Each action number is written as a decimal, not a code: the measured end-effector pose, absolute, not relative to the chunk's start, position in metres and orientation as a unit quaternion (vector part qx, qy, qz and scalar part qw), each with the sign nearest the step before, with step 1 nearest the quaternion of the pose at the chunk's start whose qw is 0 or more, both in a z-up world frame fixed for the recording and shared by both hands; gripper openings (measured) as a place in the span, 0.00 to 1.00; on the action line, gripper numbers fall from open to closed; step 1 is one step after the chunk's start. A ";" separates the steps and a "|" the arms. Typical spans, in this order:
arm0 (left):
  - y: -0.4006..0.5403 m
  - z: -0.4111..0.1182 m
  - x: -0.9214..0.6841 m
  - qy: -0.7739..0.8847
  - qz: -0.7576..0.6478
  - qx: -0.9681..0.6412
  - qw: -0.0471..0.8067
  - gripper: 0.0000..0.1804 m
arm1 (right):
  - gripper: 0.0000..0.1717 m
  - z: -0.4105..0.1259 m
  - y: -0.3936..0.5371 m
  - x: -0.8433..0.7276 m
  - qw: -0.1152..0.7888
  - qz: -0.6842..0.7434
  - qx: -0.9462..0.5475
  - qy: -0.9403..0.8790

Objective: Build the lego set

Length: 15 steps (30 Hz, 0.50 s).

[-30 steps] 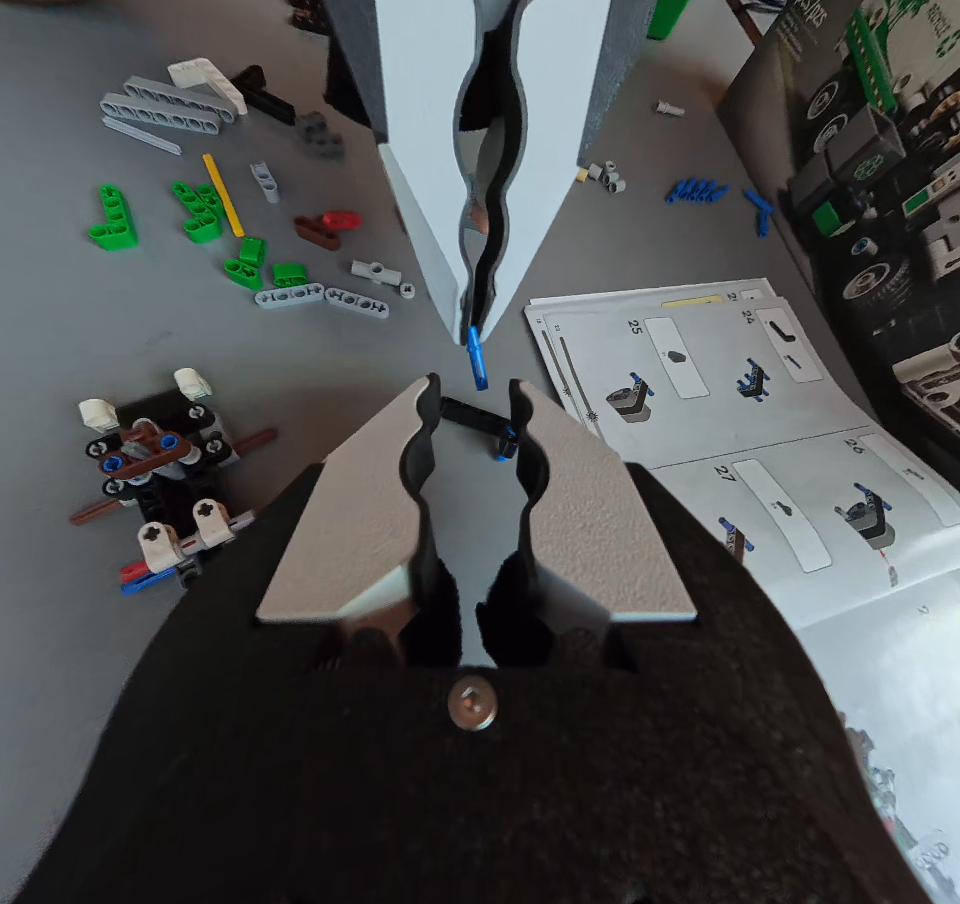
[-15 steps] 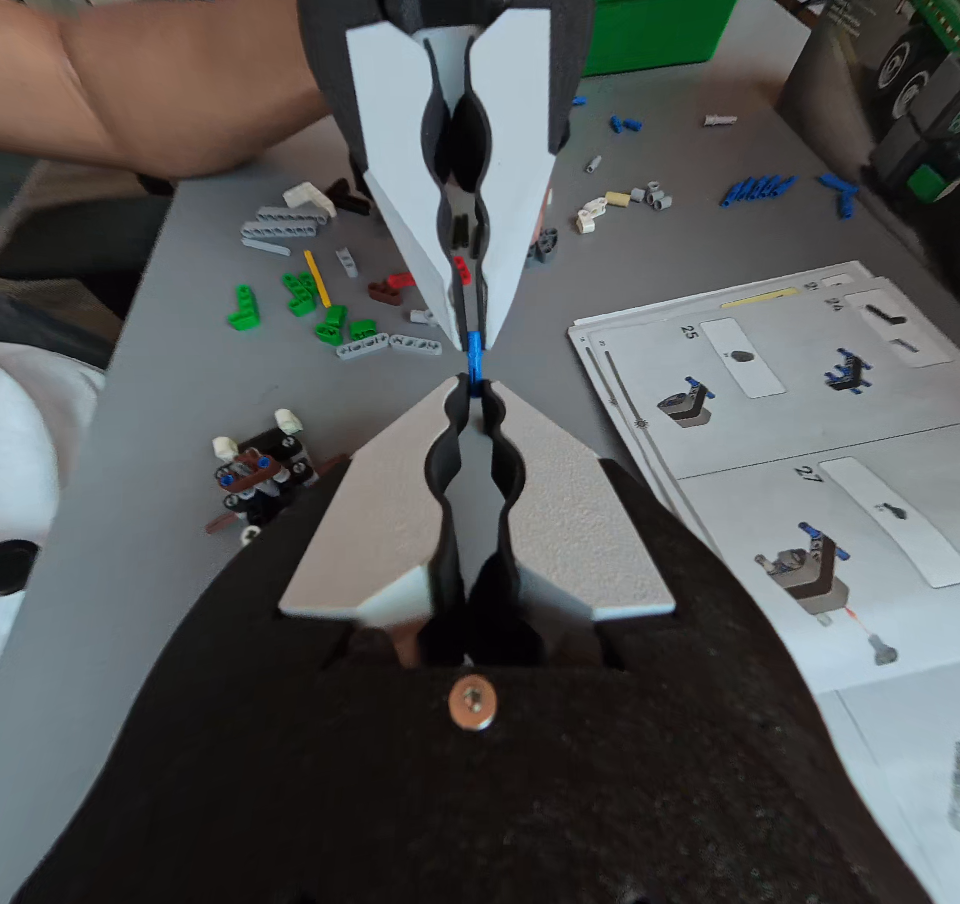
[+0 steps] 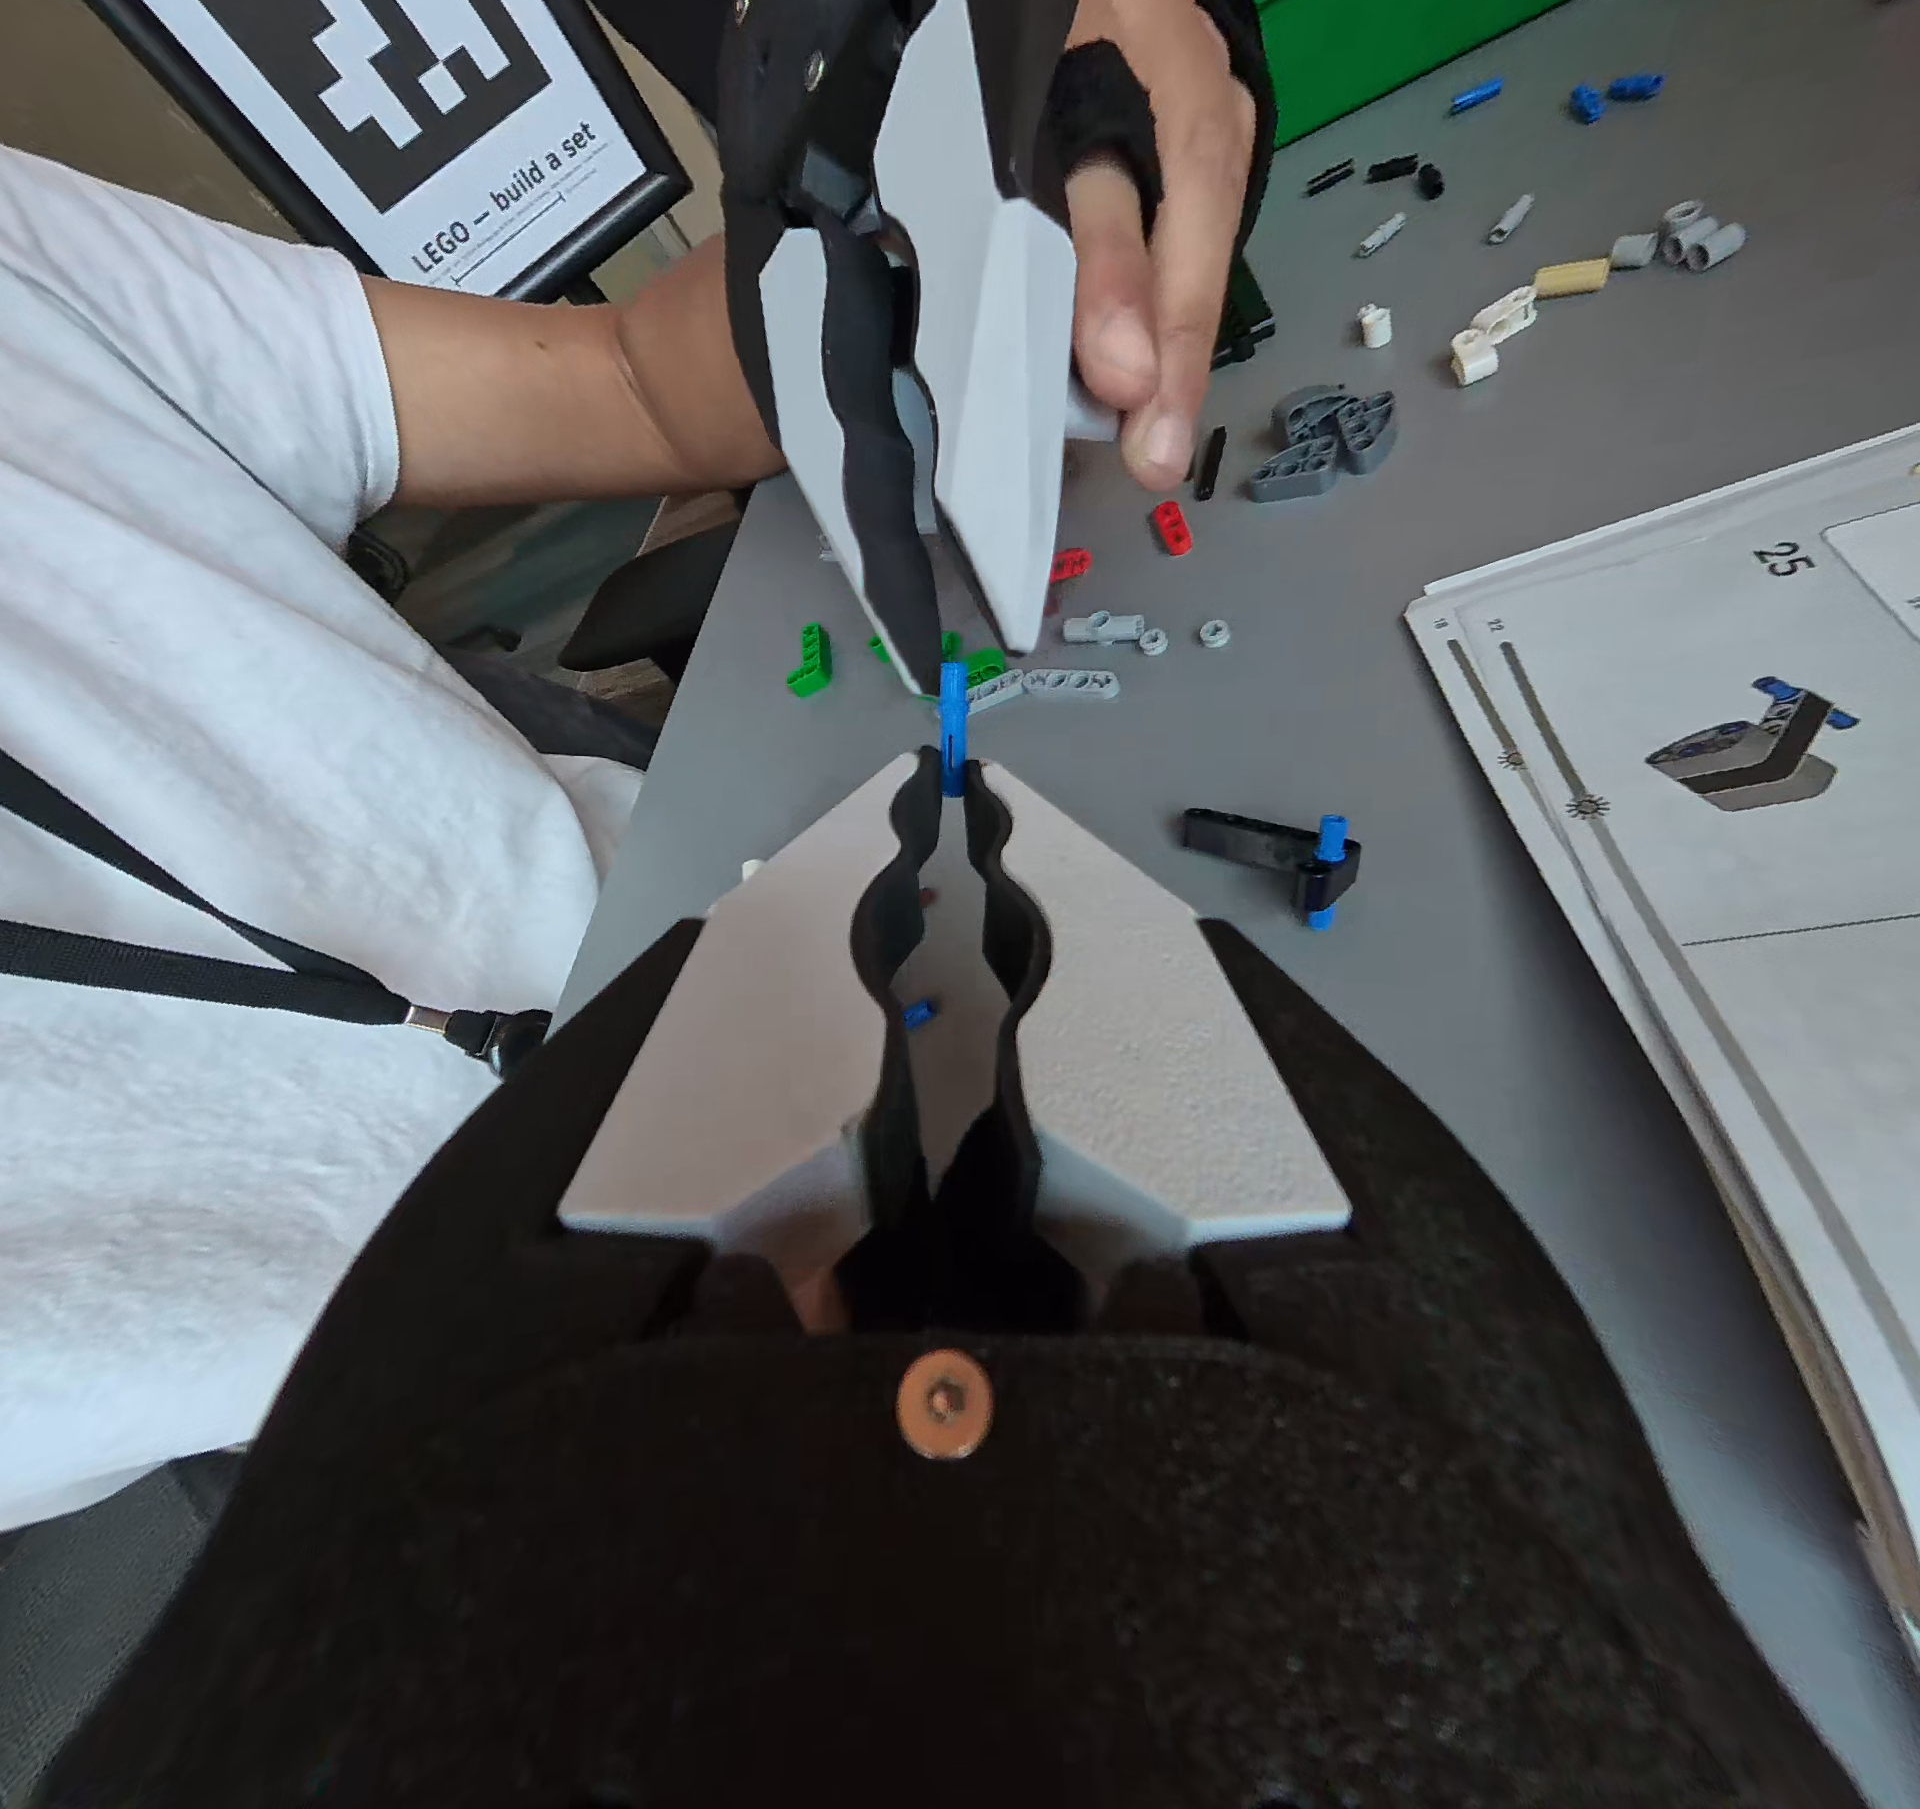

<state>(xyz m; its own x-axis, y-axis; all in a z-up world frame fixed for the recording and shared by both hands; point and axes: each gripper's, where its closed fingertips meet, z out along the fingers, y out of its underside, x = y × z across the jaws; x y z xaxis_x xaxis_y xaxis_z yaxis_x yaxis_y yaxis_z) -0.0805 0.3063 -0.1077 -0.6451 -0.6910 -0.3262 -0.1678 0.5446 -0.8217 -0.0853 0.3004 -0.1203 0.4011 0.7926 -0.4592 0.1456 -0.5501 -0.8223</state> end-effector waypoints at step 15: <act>0.292 -0.120 -0.086 0.828 -0.410 -0.261 0.280 0.03 | 0.02 -0.126 0.292 -0.094 0.347 0.450 -0.750 -0.339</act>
<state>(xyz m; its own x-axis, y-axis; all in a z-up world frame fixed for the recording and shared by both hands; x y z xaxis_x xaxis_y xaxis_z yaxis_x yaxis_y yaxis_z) -0.0856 0.2921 -0.1195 -0.7068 -0.6621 -0.2490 -0.2039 0.5277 -0.8246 -0.0942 0.2921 -0.1256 0.3651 0.8208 -0.4392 0.1967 -0.5292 -0.8254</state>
